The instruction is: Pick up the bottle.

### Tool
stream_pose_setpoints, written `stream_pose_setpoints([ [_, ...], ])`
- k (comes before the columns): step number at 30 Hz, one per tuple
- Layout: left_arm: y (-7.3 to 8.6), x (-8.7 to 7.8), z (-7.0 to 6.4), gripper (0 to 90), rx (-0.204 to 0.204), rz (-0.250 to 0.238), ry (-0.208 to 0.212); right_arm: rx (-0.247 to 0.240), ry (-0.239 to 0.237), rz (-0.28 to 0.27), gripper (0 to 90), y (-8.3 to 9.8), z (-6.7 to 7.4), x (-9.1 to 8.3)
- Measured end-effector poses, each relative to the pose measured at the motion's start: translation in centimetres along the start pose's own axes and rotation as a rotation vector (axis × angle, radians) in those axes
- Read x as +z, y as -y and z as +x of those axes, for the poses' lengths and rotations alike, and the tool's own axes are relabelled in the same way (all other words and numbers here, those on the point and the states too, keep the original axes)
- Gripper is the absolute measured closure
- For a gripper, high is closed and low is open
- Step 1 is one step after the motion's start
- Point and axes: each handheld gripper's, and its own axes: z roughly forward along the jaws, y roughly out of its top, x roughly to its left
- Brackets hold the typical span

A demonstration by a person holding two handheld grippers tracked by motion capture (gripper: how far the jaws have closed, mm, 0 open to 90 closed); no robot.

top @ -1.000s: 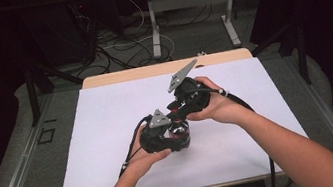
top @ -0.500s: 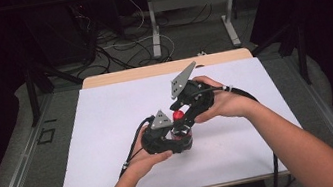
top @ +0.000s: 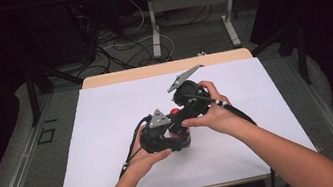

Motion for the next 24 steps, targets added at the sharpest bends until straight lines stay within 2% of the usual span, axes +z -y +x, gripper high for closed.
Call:
stream_pose_setpoints([
  [1, 0.0, 0.0, 0.0, 30.0, 0.0, 0.001, 0.0, 0.0, 0.0, 0.0, 41.3, 0.0, 0.0, 0.0],
  [2, 0.0, 0.0, 0.0, 30.0, -0.002, 0.003, 0.003, 0.03, 0.0, 0.002, 43.9, -0.1, 0.3, 0.0],
  [4, 0.0, 0.1, 0.0, 30.0, -0.003, 0.003, 0.003, 0.025, 0.006, -0.013, 51.0, -0.1, 0.3, 0.1],
  [6, 0.0, 0.0, -0.1, 30.0, -0.001, 0.002, 0.0, 0.022, 0.011, -0.011, 53.0, -0.1, 0.4, 0.1],
  [8, 0.0, 0.0, -0.1, 30.0, -0.002, 0.002, -0.001, 0.031, -0.006, 0.009, 60.5, -0.2, 0.6, 0.2],
  [11, 0.0, 0.0, 0.0, 30.0, -0.002, 0.004, 0.0, 0.022, -0.012, 0.017, 60.8, -0.2, 0.6, 0.2],
  [12, 0.0, 0.0, 0.0, 30.0, -0.004, 0.003, 0.0, 0.008, -0.036, 0.02, 61.2, -0.3, 0.4, 0.2],
  [13, 0.0, 0.0, 0.0, 30.0, -0.005, -0.001, -0.001, 0.008, -0.036, 0.02, 61.2, -0.3, 0.4, 0.2],
  [14, 0.0, -0.1, 0.0, 30.0, 0.001, 0.004, 0.002, -0.025, -0.089, 0.037, 61.4, -0.5, -0.1, 0.1],
  [15, 0.0, -0.1, 0.0, 30.0, 0.003, 0.003, 0.004, -0.025, -0.089, 0.037, 61.4, -0.5, -0.1, 0.1],
  [16, 0.0, -0.2, 0.0, 30.0, 0.0, 0.006, 0.011, -0.08, -0.142, 0.036, 61.4, -0.7, -0.6, 0.2],
  [19, 0.0, -0.3, 0.0, 30.0, 0.008, 0.013, 0.018, -0.195, -0.241, 0.044, 61.5, -0.9, -1.5, 0.4],
  [20, 0.0, -0.3, 0.0, 30.1, 0.008, 0.013, 0.018, -0.195, -0.241, 0.044, 61.5, -0.9, -1.5, 0.4],
  [21, 0.0, -0.4, 0.0, 30.1, 0.009, 0.018, 0.027, -0.23, -0.271, 0.055, 61.5, -1.0, -1.7, 0.3],
  [22, 0.0, -0.2, -0.1, 30.1, 0.011, 0.003, 0.018, -0.307, -0.326, 0.05, 61.5, -1.1, -2.2, 0.5],
  [23, 0.0, -0.3, -0.1, 30.1, 0.011, 0.009, 0.02, -0.326, -0.365, 0.058, 61.5, -1.2, -2.4, 0.5],
  [24, 0.1, -0.3, -0.2, 30.1, 0.014, 0.008, 0.023, -0.326, -0.365, 0.058, 61.5, -1.2, -2.4, 0.5],
])
